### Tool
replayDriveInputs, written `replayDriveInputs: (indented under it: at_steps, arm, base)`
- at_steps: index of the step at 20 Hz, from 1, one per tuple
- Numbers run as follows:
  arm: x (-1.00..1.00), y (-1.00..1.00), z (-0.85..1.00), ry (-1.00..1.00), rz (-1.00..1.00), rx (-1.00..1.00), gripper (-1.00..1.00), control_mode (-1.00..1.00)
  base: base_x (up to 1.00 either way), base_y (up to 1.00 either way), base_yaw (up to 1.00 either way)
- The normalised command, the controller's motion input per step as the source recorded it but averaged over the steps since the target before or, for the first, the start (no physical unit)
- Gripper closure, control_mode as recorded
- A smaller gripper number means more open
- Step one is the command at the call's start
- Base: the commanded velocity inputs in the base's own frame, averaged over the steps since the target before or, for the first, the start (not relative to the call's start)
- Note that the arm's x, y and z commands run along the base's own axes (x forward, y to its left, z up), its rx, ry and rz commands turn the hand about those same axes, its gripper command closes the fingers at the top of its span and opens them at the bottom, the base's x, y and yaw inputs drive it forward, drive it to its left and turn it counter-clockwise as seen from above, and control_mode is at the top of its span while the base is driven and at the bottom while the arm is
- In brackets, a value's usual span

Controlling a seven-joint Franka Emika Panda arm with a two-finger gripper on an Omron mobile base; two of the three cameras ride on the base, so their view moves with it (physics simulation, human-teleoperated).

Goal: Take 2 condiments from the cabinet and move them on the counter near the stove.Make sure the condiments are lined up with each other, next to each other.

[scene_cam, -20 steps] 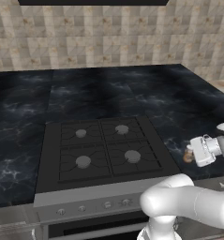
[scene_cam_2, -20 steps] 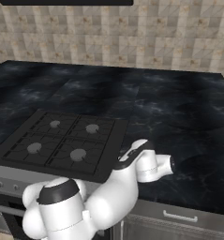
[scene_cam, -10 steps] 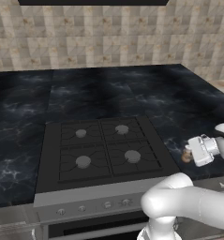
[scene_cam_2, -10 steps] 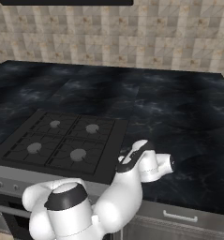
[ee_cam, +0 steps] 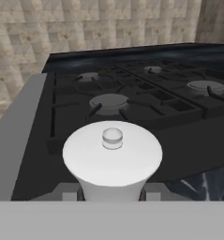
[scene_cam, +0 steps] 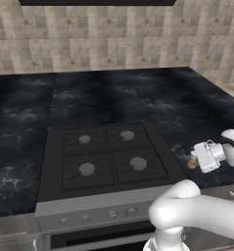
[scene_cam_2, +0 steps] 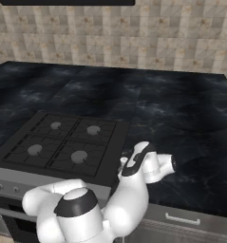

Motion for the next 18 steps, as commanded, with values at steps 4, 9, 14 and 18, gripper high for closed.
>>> replayDriveInputs:
  at_steps: [4,9,14,18]
  arm:
    - [0.14,0.00,-0.24,0.00,0.01,0.00,1.00,-1.00]
    - [0.18,0.00,-0.22,0.00,0.01,0.00,1.00,-1.00]
    - [0.24,0.00,-0.18,0.00,0.02,0.00,1.00,-1.00]
    - [0.24,0.00,-0.16,0.00,0.02,0.00,1.00,-1.00]
  base:
    - [0.00,0.00,0.00]
    - [0.00,0.00,0.00]
    - [0.00,0.00,0.00]
    - [0.00,0.00,0.00]
